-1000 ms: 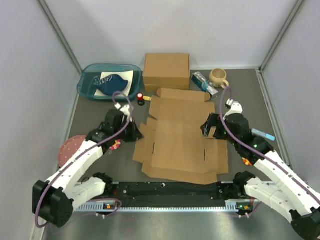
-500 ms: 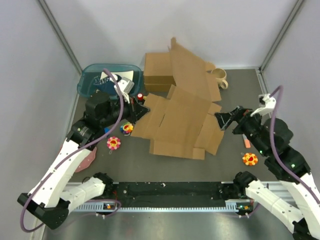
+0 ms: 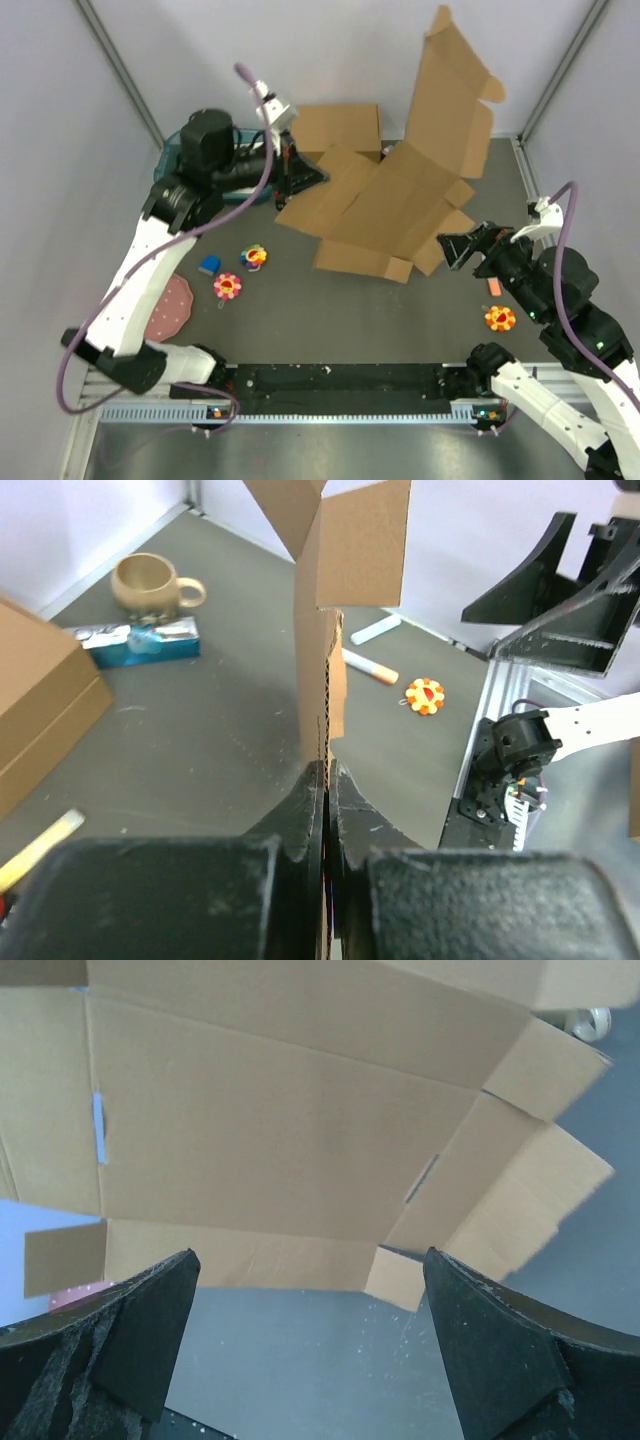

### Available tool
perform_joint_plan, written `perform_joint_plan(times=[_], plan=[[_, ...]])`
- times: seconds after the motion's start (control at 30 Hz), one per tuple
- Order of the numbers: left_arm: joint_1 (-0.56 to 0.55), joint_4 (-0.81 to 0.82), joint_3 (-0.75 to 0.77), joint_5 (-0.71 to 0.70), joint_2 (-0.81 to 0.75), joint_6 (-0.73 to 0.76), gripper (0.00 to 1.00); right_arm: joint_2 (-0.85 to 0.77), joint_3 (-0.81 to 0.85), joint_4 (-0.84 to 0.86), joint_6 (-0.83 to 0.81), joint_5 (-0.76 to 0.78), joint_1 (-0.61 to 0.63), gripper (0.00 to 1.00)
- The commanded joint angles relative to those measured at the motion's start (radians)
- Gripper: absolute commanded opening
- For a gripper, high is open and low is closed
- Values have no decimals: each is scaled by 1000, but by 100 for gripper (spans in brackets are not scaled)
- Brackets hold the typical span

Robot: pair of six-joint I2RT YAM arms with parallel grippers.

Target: Fold the paper box

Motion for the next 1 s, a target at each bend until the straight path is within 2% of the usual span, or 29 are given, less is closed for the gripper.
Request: perform_joint_plan(times=[0.0,0.13,0.27,0.47,0.53,0.57,0.63,0.73,0.77,0.87,0.9,0.93,0.97], plan=[[-3,-131,240,195,165,66,0,-14,55,-18,-13,-4,-5,96],[4,-175,323,244,245,78,0,-15,89,-32,-25,-13,-5,96],[75,-175,379,264,325,52,0,-17,121,-51,-30,-36,-6,96],[129,-145,415,278,565,-14,0,-40,95,-64,-38,-46,-5,96],[131,-142,478,231,629,-42,13,-43,91,-70,-45,-39,-5,96],[132,-143,501,220,684,-52,27,-44,91,-75,-51,-36,-6,96],[140,-113,541,159,721,-106,61,-49,86,-80,-53,-26,-5,96],[155,-53,544,10,706,-157,75,-43,88,-81,-58,-27,-5,96],[162,-34,506,-91,668,-169,86,-41,86,-81,-59,-27,-5,96],[182,84,378,-230,530,-238,87,-38,77,-80,-59,-19,-5,96],[182,111,259,-335,485,-259,88,-37,72,-80,-58,-18,-5,96],[179,130,192,-380,439,-323,88,-37,60,-78,-55,-12,-5,96],[172,203,106,-427,329,-354,88,-37,52,-77,-50,-7,-5,96]])
